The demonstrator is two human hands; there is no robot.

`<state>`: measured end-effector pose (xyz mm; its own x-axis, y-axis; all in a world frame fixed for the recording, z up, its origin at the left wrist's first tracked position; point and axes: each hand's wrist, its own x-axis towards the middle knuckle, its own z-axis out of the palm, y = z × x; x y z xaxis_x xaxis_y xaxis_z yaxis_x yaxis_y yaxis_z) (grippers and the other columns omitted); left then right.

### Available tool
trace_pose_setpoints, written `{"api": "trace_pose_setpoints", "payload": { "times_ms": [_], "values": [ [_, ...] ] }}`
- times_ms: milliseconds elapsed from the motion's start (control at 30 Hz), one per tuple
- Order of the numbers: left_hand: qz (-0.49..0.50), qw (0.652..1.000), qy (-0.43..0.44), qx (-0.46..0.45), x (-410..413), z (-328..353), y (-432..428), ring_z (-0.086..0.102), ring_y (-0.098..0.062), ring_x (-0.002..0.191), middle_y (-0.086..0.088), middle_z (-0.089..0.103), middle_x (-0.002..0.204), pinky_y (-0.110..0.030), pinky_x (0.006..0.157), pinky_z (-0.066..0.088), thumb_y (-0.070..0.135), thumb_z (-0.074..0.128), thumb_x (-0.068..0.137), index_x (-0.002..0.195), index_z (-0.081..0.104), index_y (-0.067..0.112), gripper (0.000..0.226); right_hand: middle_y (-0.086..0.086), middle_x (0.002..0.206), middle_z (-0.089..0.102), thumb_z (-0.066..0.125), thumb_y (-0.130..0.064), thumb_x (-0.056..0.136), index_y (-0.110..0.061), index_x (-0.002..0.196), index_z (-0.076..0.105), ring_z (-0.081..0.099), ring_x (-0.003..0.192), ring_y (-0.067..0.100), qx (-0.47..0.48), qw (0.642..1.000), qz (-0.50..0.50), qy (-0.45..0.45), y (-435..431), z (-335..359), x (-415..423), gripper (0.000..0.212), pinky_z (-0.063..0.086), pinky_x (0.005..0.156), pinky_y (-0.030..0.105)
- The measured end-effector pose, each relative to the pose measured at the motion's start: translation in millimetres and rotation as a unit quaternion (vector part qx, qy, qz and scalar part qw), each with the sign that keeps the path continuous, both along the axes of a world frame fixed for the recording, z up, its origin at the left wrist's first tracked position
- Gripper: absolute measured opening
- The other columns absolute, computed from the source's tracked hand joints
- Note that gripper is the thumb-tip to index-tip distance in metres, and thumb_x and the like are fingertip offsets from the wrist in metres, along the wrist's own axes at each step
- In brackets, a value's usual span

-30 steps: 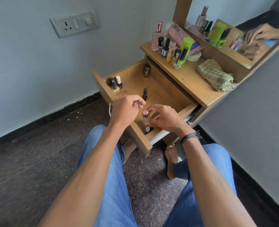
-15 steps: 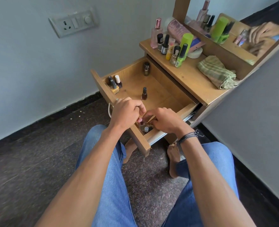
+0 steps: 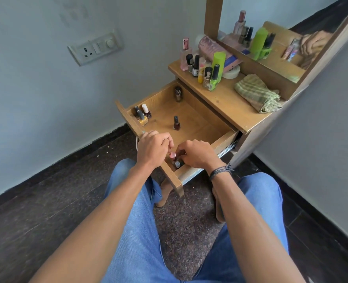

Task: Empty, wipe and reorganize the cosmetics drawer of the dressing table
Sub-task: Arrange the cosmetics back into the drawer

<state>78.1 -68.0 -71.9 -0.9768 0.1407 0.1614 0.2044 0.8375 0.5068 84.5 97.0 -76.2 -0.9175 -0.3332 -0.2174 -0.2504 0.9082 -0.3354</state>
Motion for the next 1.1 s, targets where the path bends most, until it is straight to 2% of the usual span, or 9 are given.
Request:
{"api": "trace_pose_setpoints", "payload": {
  "times_ms": [133,300,500,633,700,767,833,933,1100],
  "values": [
    [0.002,1.000,-0.007,-0.030,-0.9,5.4,1.3,0.054,-0.015,0.072,0.012,0.065,0.064,-0.038,0.079,0.042,0.013,0.050,0.090,0.062,0.066,0.028,0.036,-0.007,0.103,0.071,0.056,-0.019,0.093,-0.037,0.108,0.073,0.063,0.086,0.020,0.011,1.000,-0.012,-0.007,-1.1,7.1,1.1,0.029,0.040,0.067,0.029],
    [-0.002,0.998,-0.010,-0.057,-2.0,5.3,-1.1,0.053,-0.016,0.071,0.011,0.063,0.064,-0.036,0.076,0.039,0.015,0.052,0.092,0.060,0.059,0.034,0.038,-0.008,0.107,0.071,0.054,-0.019,0.092,-0.040,0.109,0.073,0.067,0.098,0.023,0.026,1.000,-0.012,-0.007,-0.2,15.3,4.8,0.033,0.041,0.072,0.030],
    [-0.015,0.998,-0.009,-0.056,-1.7,8.5,-0.8,0.047,-0.010,0.070,0.014,0.064,0.064,-0.035,0.080,0.038,0.014,0.053,0.093,0.062,0.061,0.033,0.037,-0.005,0.108,0.072,0.050,-0.015,0.095,-0.036,0.113,0.073,0.067,0.093,0.023,0.041,0.999,-0.005,-0.004,-1.7,13.1,6.4,0.035,0.044,0.070,0.031],
    [-0.020,0.998,0.003,-0.056,-0.4,10.7,-0.5,0.043,-0.010,0.072,0.013,0.056,0.067,-0.029,0.078,0.028,0.014,0.053,0.096,0.070,0.070,0.027,0.034,-0.005,0.103,0.074,0.056,-0.018,0.100,-0.025,0.110,0.075,0.069,0.088,0.015,-0.067,0.996,-0.052,0.000,2.8,21.3,6.4,0.023,0.058,0.080,0.034],
    [-0.015,0.999,-0.002,-0.049,-1.3,11.5,-0.8,0.042,-0.012,0.074,0.010,0.057,0.071,-0.029,0.074,0.023,0.014,0.053,0.096,0.073,0.072,0.026,0.032,-0.010,0.099,0.072,0.057,-0.014,0.101,-0.019,0.106,0.076,0.067,0.076,0.003,-0.152,0.980,-0.099,0.081,12.6,34.5,2.5,0.020,0.059,0.075,0.024],
    [-0.012,0.999,-0.009,-0.042,-3.1,7.7,-1.7,0.051,-0.013,0.077,0.012,0.065,0.073,-0.030,0.076,0.029,0.014,0.052,0.095,0.073,0.070,0.029,0.032,-0.009,0.102,0.070,0.059,-0.009,0.098,-0.016,0.106,0.075,0.064,0.078,-0.001,-0.222,0.941,-0.158,0.199,26.1,51.6,-8.6,0.019,0.055,0.075,0.016],
    [-0.014,0.999,-0.024,-0.036,-4.8,2.7,-3.3,0.056,-0.012,0.080,0.015,0.067,0.069,-0.033,0.081,0.037,0.014,0.051,0.094,0.072,0.067,0.031,0.032,-0.007,0.100,0.070,0.063,-0.009,0.096,-0.016,0.104,0.072,0.064,0.084,0.005,-0.283,0.888,-0.255,0.258,42.9,65.2,-29.7,0.014,0.056,0.077,0.022],
    [-0.029,0.999,-0.019,-0.032,-3.8,3.0,-3.3,0.056,-0.011,0.080,0.015,0.067,0.067,-0.034,0.084,0.039,0.014,0.055,0.093,0.074,0.068,0.029,0.027,-0.002,0.106,0.064,0.074,-0.019,0.087,-0.015,0.110,0.065,0.064,0.089,0.014,-0.327,0.825,-0.389,0.246,66.8,71.3,-67.7,0.025,0.058,0.083,0.040],
    [-0.041,0.999,-0.010,-0.029,-0.1,8.3,-4.3,0.056,-0.012,0.082,0.014,0.070,0.069,-0.030,0.088,0.032,0.011,0.059,0.090,0.074,0.069,0.028,0.025,-0.004,0.117,0.061,0.086,-0.040,0.074,-0.026,0.118,0.055,0.062,0.102,0.017,-0.352,0.827,-0.391,0.199,78.0,60.6,-97.6,0.055,0.054,0.092,0.045]
  ]
}}
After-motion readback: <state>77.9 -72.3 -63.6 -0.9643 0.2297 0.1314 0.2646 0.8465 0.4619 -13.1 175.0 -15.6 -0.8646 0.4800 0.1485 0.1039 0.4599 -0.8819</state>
